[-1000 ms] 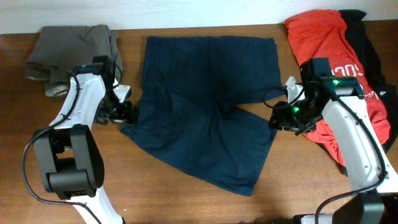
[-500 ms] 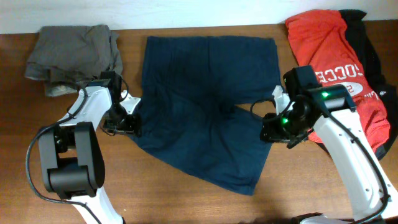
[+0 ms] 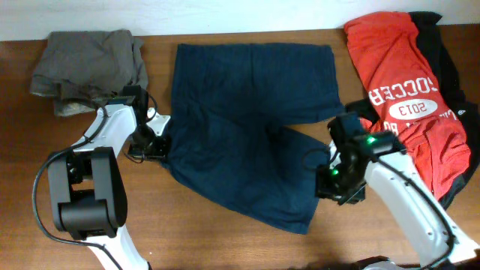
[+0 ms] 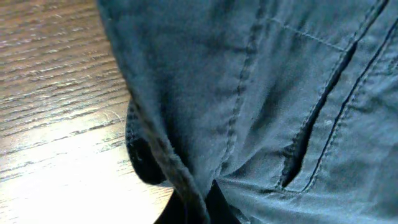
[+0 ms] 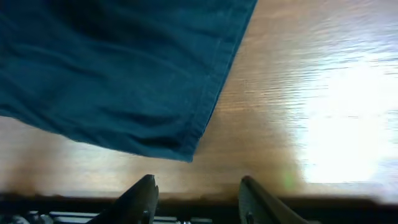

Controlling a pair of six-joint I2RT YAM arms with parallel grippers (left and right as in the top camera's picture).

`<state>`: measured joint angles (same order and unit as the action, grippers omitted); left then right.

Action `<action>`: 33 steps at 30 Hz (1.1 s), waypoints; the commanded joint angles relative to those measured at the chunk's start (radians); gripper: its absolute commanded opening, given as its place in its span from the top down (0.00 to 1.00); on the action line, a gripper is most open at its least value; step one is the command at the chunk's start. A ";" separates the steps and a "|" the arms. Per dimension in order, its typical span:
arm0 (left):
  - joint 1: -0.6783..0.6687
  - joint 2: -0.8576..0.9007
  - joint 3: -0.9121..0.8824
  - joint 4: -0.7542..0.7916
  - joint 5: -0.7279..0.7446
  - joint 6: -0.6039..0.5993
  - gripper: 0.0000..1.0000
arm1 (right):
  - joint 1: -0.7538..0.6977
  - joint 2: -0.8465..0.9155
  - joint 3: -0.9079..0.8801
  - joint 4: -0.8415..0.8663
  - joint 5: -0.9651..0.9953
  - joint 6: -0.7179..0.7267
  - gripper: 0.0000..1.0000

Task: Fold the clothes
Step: 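Pull both leg hems down and outward to smooth the shorts flat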

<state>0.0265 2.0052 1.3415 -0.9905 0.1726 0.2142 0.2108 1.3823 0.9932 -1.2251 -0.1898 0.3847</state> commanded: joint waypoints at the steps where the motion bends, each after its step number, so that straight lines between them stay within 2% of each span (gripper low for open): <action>1: -0.005 -0.003 -0.009 0.014 0.035 -0.072 0.99 | 0.043 -0.016 -0.110 0.064 -0.056 0.080 0.52; 8: -0.019 -0.003 -0.010 0.031 0.101 -0.071 0.99 | 0.129 -0.014 -0.237 0.163 -0.070 0.169 0.48; 16: -0.075 -0.003 -0.010 0.046 0.097 -0.071 0.99 | 0.209 -0.002 -0.316 0.284 0.001 0.287 0.38; 33: -0.076 -0.003 -0.010 0.050 0.032 -0.071 0.99 | 0.207 0.031 -0.346 0.354 0.198 0.406 0.37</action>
<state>-0.0559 2.0052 1.3403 -0.9447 0.2264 0.1524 0.4103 1.4086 0.6529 -0.8722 -0.0689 0.7345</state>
